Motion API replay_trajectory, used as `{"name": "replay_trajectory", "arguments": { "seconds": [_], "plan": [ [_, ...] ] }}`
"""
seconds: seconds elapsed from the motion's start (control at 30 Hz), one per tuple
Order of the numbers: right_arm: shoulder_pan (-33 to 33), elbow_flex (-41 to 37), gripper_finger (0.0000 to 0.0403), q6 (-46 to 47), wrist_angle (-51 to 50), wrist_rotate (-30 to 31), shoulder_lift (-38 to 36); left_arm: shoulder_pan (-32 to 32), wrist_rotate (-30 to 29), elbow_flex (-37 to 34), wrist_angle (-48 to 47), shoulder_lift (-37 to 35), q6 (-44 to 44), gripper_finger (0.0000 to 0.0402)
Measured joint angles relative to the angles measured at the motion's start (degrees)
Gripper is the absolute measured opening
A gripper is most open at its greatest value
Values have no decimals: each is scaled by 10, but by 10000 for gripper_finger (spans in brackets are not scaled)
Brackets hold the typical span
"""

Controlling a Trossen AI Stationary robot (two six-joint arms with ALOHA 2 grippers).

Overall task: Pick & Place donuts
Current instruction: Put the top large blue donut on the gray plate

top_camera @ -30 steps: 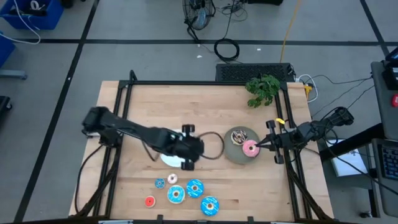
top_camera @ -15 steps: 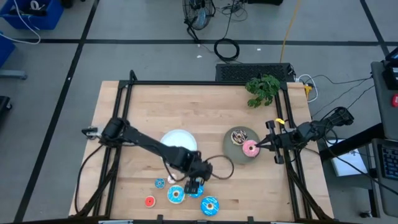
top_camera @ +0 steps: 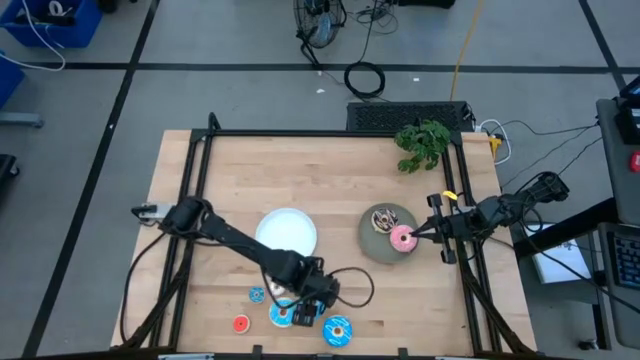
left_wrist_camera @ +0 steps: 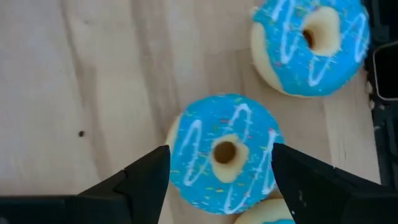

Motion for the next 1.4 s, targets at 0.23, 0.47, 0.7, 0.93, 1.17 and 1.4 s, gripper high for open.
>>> {"name": "replay_trajectory", "arguments": {
  "seconds": [0.23,0.47,0.7,0.93,1.17,1.4],
  "plan": [
    [0,0,0,4,1,0,0,-2,-24,0,2,1,14,273],
    [0,0,0,6,-1,0,1,-4,-9,0,11,34,32,273],
    [0,-1,0,5,0,0,7,3,-2,0,10,42,43,273],
    [0,-1,0,5,2,1,7,7,0,0,9,38,47,273],
    [0,-1,0,4,7,1,7,13,1,40,-11,17,52,273],
    [0,-1,0,5,6,1,7,7,-4,32,-38,18,68,273]
  ]
}}
